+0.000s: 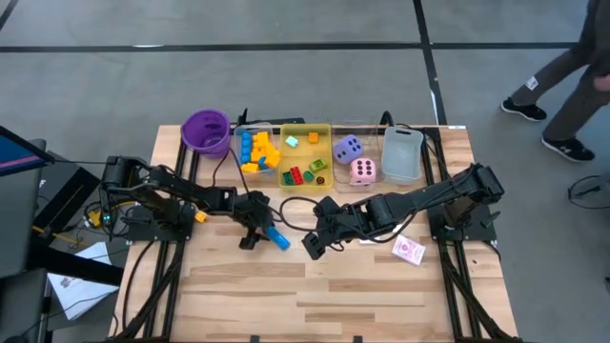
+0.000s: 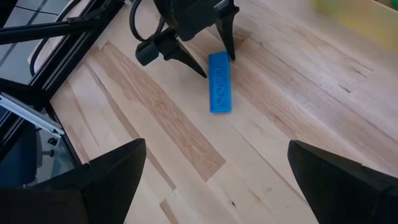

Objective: Pick & Place Toys
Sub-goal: Put the blue twelve stud game piece into the yellow bin

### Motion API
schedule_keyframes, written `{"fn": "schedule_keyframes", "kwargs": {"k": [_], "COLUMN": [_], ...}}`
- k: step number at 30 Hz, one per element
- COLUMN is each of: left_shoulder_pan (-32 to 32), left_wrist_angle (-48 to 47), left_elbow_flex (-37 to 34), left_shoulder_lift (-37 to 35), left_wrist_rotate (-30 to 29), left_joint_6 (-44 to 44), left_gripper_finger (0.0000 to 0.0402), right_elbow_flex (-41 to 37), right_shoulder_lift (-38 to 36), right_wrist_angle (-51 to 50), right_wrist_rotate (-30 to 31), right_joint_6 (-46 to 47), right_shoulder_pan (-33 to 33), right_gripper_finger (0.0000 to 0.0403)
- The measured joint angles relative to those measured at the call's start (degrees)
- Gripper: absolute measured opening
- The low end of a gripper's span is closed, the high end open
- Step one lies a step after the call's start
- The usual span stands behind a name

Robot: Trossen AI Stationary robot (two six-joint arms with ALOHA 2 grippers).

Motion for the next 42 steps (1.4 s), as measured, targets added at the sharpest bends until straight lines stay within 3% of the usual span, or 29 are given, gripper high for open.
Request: {"fn": "schedule_keyframes", "kwargs": {"k": [9, 18, 24, 27, 33, 42], "left_shoulder_pan": [0.0, -0.1, -0.1, -0.1, -0.1, -0.1], "left_wrist_angle": [0.0, -0.4, 0.3, 0.0, -0.1, -0.3], "left_elbow_flex": [0.0, -0.2, -0.3, -0.3, -0.2, -0.2], "left_shoulder_lift": [0.0, -1.6, -9.4, -14.3, -24.0, -34.9], "left_wrist_rotate": [-0.4, 0.2, 0.4, 0.1, 0.3, 10.0], "left_joint_6": [0.3, -4.6, -6.3, -10.1, -21.1, -36.7], "left_gripper_finger": [0.0217, 0.0148, 0.0129, 0.0143, 0.015, 0.0143], "right_elbow_flex": [0.0, 0.0, 0.0, 0.0, 0.0, 0.7], "right_shoulder_lift": [0.0, 0.0, 0.0, 0.0, 0.0, 0.0], "right_wrist_angle": [0.0, -0.2, 0.4, 1.4, 11.8, 18.5], "right_wrist_rotate": [0.0, 0.1, 2.9, 3.8, 11.3, 11.9], "right_joint_6": [-0.7, -2.3, -8.3, -11.7, -23.3, -42.3], "right_shoulder_pan": [0.0, -0.5, -1.1, -1.6, -1.1, -1.5], "right_gripper_finger": [0.0384, 0.0384, 0.0384, 0.0384, 0.0384, 0.0384]}}
